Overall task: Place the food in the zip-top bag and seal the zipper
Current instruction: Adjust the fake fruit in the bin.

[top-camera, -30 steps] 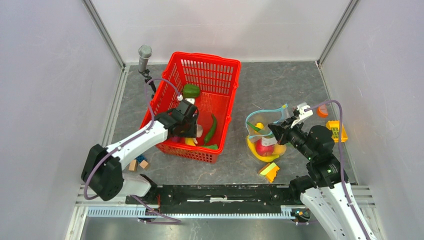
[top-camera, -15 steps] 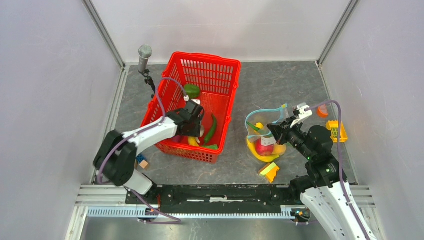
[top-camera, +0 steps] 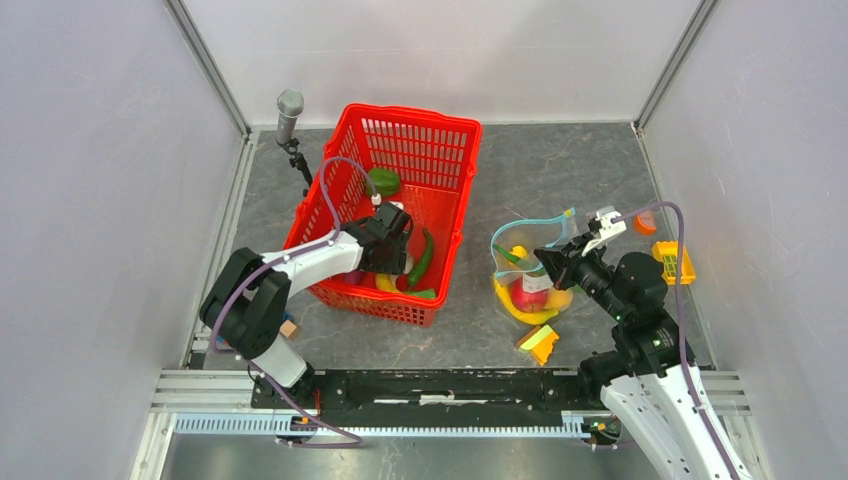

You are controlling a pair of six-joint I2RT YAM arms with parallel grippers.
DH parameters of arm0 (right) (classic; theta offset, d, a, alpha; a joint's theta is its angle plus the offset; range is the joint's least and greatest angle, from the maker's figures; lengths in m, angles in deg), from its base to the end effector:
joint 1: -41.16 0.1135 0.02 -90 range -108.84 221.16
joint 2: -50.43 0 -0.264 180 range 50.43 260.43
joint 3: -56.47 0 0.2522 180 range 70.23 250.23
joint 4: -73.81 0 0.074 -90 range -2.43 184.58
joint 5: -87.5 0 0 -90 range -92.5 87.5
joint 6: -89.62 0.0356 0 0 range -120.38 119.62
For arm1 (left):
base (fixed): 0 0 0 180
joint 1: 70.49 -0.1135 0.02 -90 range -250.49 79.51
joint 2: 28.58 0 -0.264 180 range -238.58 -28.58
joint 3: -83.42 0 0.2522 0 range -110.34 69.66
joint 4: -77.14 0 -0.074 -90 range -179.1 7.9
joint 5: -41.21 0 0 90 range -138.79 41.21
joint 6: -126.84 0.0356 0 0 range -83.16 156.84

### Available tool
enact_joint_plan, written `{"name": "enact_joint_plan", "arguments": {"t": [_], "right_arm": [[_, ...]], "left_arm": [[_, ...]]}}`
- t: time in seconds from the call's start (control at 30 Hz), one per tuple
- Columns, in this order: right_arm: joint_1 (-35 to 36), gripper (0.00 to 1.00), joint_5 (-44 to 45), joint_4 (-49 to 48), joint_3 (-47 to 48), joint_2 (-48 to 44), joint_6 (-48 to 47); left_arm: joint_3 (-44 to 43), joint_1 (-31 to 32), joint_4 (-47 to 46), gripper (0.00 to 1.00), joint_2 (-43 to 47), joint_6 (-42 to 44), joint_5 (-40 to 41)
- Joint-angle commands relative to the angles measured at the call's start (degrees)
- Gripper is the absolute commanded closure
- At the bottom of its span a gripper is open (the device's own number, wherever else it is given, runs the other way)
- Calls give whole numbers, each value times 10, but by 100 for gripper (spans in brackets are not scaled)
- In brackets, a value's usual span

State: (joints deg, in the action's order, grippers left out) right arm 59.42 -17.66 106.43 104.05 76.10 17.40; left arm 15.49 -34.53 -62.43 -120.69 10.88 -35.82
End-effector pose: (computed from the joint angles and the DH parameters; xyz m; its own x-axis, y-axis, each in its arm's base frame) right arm 0.1134 0.0472 0.3018 -0.3349 0.1999 -0.9208 -0.4665 0.8139 0.3463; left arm 0.2527 -0.1735 0.1758 -0.8739 0.1070 -0.4743 0.1244 0.9922 -0.0054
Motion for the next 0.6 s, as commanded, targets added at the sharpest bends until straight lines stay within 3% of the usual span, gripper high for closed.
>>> {"name": "enact_joint_plan", "arguments": {"t": [0.0,0.17,0.23,0.4,0.47,0.5,0.57], "right_arm": [[-1,94,-3,-21,-4,-2,6],[-1,94,-2,-18,-5,-5,5],[-1,94,-2,-18,-5,-6,4],[-1,94,-4,-19,-8,-6,8],[-1,94,-5,-20,-8,-8,9],[-1,94,-5,-21,-9,-9,10],[-1,94,-5,-19,-9,-10,10]], "left_arm": [[-1,0,-7,45,48,-12,11],[-3,0,9,60,89,-9,13],[-5,0,18,61,101,-9,21],[6,0,10,54,114,-5,28],[5,0,7,47,99,-2,25],[1,0,6,39,86,-3,27],[-14,0,7,37,53,0,28]]}}
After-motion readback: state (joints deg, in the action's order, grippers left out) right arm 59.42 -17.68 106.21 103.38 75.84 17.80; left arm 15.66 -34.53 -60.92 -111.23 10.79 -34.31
